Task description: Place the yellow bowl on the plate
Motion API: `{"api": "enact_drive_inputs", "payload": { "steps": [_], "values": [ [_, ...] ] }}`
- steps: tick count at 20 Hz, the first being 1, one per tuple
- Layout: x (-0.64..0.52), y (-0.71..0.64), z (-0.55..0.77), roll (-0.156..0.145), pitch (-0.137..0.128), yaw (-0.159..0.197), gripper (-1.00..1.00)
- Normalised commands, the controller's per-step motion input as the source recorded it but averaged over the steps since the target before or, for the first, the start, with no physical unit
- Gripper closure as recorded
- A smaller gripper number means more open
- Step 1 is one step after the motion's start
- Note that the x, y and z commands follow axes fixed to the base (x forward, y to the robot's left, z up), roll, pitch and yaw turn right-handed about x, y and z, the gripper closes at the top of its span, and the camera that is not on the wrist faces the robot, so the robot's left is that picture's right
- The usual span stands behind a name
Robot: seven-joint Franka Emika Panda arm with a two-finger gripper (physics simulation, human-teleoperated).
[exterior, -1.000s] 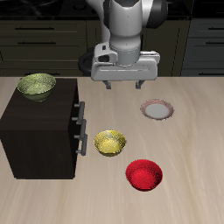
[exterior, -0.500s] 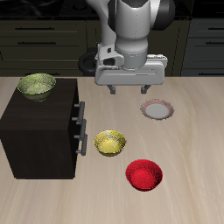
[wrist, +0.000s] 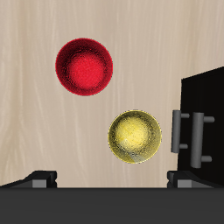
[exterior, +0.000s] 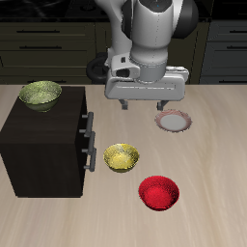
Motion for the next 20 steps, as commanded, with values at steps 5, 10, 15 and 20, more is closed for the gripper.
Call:
{"api": "enact_drive_inputs", "payload": {
  "steps": [5,10,15,20],
  "values": [
    [0.21,0.18,0.14,0.001,-0.015,-0.013,-1.0],
    [0.11,0.16,0.07,0.007,-0.015,-0.017,-1.0],
    [0.08,0.05,-0.24,0.014,0.02,0.003,-1.0],
    [0.08,0.02,-0.41,0.0,0.035,0.003,-1.0]
  ]
}}
